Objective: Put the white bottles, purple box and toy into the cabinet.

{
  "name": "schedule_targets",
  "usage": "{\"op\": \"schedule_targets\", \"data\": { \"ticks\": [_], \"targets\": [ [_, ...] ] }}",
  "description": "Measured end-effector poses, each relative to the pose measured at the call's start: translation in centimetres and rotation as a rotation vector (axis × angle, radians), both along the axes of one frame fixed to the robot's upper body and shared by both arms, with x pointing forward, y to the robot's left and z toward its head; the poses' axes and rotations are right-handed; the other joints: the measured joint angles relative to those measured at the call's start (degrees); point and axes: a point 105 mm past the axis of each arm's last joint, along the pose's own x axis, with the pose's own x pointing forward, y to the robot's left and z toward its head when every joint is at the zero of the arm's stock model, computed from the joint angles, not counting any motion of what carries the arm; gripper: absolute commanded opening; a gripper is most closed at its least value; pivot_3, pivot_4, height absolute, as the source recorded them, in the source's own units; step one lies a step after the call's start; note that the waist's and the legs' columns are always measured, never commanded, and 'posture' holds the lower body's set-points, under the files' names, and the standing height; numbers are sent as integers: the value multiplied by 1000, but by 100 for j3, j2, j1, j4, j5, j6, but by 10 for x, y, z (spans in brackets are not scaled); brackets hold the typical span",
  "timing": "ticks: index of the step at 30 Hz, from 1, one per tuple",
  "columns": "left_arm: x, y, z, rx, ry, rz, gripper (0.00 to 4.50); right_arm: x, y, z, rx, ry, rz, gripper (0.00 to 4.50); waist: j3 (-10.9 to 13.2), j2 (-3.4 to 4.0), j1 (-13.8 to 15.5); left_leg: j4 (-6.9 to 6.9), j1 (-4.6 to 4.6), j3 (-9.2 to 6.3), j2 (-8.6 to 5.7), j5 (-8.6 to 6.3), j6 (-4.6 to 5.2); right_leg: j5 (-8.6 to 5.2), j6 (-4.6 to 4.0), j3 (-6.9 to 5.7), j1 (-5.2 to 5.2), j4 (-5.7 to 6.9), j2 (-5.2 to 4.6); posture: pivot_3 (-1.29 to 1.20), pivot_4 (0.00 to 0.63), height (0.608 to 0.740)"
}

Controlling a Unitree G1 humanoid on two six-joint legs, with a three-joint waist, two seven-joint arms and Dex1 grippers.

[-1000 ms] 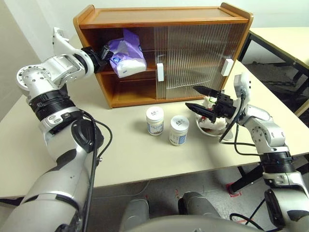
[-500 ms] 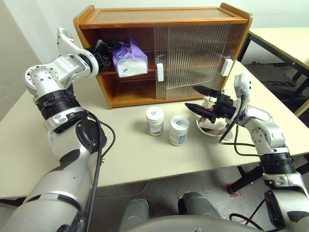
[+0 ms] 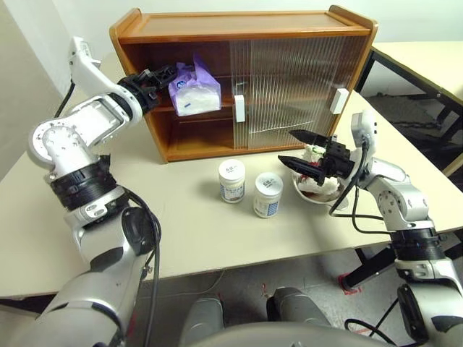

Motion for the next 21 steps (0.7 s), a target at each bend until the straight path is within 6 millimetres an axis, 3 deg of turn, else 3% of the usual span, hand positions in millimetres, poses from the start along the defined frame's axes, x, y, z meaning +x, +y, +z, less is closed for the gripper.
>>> {"op": "schedule_targets", "data": {
  "ticks": [10, 13, 21],
  "targets": [
    [-31, -2, 17, 175, -318, -4, 4483, 0, -3, -3, -15, 11, 13, 4500, -1, -2, 35, 7, 5, -10, 0, -4, -7, 0, 1, 1, 11, 1, 3, -25, 0, 740],
    [-39, -3, 15, 241, -369, -5, 3867, 1, -3, -2, -16, 9, 16, 4500, -2, -2, 36, 6, 5, -12, 0, -4, -7, 1, 1, 1, 11, 0, 4, -24, 0, 740],
    [-53, -28, -27, 445, -358, -148, 1041, 1, -4, -1, -20, 7, 15, 4500, -2, -1, 37, 5, 4, -19, 0, -9, -16, 0, 1, 2, 8, 0, 4, -30, 0, 740]
  ]
}}
